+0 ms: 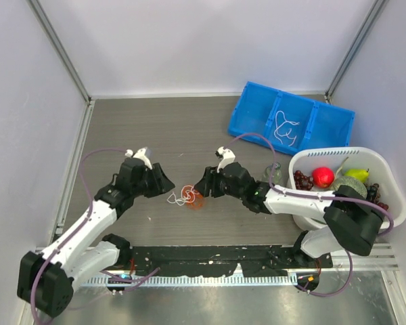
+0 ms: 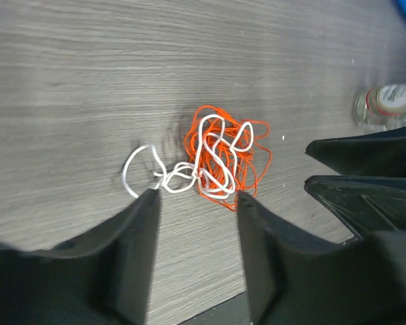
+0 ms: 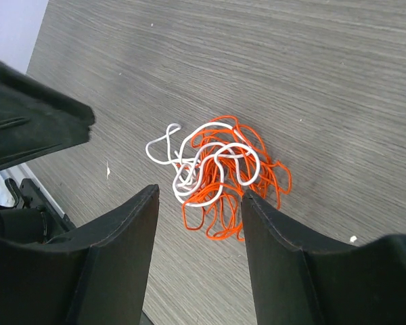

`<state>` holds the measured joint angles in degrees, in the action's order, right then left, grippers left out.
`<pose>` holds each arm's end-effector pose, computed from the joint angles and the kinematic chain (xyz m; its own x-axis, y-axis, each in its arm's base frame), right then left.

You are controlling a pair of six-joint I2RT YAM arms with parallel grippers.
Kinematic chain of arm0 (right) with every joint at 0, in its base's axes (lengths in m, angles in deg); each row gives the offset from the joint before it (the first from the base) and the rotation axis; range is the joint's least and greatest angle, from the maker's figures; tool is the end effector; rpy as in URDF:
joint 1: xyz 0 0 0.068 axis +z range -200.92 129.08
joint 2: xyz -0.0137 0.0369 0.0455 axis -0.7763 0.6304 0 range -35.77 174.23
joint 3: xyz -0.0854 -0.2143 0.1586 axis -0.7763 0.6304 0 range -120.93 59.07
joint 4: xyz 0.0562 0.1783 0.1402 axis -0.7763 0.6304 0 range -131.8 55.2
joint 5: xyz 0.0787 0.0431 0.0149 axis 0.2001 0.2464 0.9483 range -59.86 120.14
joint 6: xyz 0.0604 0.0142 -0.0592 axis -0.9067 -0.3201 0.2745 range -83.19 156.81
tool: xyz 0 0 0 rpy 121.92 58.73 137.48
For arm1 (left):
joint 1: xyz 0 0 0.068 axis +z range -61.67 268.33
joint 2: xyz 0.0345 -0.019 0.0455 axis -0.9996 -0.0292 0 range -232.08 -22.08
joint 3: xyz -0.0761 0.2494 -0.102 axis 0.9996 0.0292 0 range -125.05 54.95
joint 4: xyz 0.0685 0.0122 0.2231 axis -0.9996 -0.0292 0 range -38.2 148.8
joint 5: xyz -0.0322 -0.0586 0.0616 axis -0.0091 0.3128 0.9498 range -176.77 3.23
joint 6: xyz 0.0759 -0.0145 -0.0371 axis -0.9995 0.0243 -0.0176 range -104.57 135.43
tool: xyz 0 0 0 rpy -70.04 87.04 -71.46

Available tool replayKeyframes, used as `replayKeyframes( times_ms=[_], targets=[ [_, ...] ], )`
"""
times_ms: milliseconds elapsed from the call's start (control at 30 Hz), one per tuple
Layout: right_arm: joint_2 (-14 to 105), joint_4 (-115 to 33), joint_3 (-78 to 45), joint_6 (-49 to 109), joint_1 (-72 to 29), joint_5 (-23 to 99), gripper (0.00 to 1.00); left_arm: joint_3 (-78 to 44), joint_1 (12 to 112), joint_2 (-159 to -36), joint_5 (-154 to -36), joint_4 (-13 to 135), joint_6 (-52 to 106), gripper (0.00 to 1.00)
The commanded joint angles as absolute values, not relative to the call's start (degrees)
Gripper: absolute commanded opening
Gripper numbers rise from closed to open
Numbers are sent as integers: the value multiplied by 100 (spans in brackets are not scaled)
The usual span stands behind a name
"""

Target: Untangle the cables

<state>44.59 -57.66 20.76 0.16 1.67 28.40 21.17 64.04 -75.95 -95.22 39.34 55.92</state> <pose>0.1894 0.2437 0.2154 -0.6792 0.0940 -0.7279 -0.4637 0.7138 0.5249 0.1753 -0.0912 0.2205 -0.7725 -0.3561 -0.5257 0.0111 0.8202 -0.5719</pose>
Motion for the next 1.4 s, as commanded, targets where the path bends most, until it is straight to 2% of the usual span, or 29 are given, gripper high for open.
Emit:
replayKeyframes(
  times_ms=[0, 133, 500, 633, 900, 1033, 1133, 1367],
  targets=[
    [4728, -6464, 2171, -221, 260, 2926, 57, 2304, 6407, -6850, -8731, 3640, 6331, 57],
    [4948, -6781, 2268, -336, 339, 2926, 57, 2586, 6407, -6778, -8650, 3367, 7078, 59],
    [4755, -6756, 2417, -397, 410, 3032, 55, 2937, 6416, -7806, -8800, 3700, 8792, 56],
    [4580, -6677, 2479, -345, 410, 2724, 55, 3122, 6416, -8245, -8984, 4060, 9302, 54],
    [4676, -6527, 2347, -186, 453, 2768, 56, 3113, 6486, -9037, -8985, 4702, 9330, 37],
    [4799, -6465, 2242, -46, 515, 2742, 56, 3227, 6556, -9003, -8994, 4817, 9321, 12],
    [4965, -6509, 2145, 7, 550, 2794, 58, 3219, 6592, -8713, -8863, 4642, 9207, 0],
    [5677, -6483, 1706, 130, 700, 2444, 61, 2947, 6601, -7501, -8940, 4368, 8382, 0]
  ],
)
